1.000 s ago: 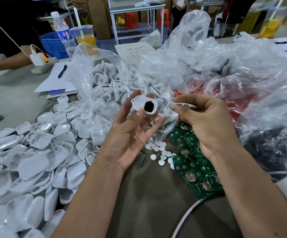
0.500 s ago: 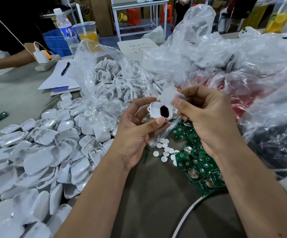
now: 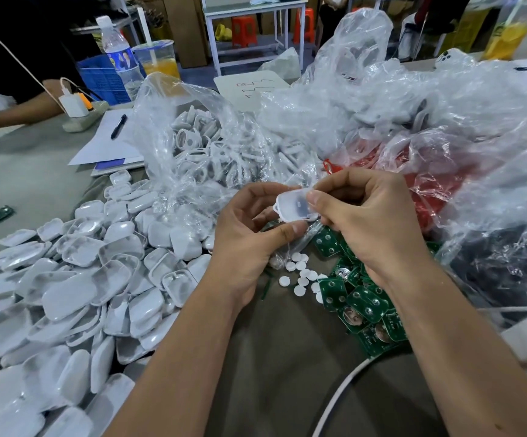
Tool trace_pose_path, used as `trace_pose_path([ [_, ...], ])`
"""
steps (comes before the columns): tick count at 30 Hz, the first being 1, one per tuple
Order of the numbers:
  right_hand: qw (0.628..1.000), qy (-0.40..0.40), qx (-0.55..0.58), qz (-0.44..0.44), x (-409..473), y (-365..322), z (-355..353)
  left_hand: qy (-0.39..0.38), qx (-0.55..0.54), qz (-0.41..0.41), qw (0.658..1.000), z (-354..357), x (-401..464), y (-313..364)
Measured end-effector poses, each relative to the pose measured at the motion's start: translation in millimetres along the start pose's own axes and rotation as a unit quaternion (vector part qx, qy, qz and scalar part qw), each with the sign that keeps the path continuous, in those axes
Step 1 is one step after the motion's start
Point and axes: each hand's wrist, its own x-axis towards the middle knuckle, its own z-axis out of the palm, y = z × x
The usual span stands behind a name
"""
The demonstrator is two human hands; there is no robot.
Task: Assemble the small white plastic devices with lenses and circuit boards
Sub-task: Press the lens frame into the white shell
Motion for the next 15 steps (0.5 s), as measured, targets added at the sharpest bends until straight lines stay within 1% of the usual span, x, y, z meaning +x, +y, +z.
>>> trace_pose_path([
  [8,0.998,0.026,-0.047,-0.027,-1,2,4,-0.015,-0.001,0.006,1.0,-1,0,-2],
  [15,0.999,0.042,-0.033,0.004,-1,9,11,-0.022,-0.035,-0.004,0.999,-3,1,-3],
])
